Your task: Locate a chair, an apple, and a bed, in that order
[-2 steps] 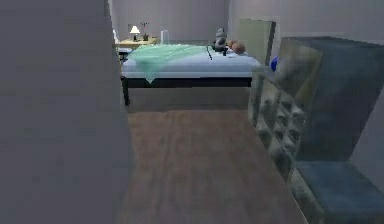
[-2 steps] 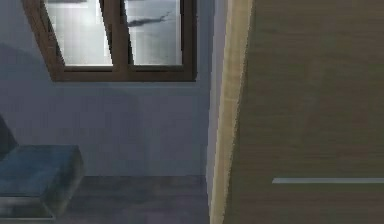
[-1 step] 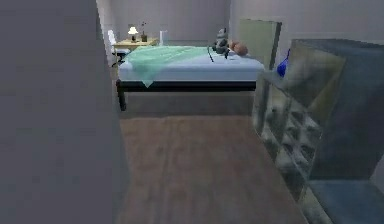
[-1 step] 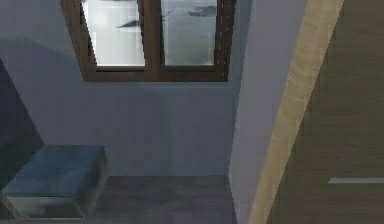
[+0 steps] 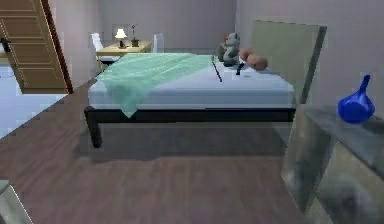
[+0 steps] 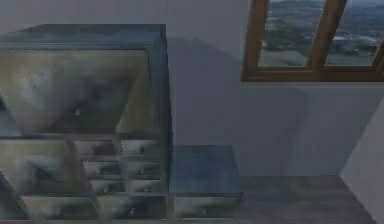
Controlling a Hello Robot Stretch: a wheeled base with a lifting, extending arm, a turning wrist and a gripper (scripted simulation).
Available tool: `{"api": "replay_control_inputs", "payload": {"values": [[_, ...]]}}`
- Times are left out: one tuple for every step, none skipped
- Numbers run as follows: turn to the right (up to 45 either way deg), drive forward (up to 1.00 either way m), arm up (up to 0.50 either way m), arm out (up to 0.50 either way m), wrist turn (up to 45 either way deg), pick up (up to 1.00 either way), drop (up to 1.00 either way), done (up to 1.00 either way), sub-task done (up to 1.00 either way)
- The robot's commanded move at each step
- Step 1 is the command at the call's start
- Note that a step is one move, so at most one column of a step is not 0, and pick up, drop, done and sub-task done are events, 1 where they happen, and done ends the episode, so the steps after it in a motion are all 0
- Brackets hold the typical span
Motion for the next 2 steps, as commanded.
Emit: {"api": "replay_control_inputs", "payload": {"values": [[0.0,1.00,0.00,0.00,0.0,0.00,0.00,0.00,0.00],[-6.0,0.00,0.00,0.00,0.0,0.00,0.00,0.00,0.00]]}}
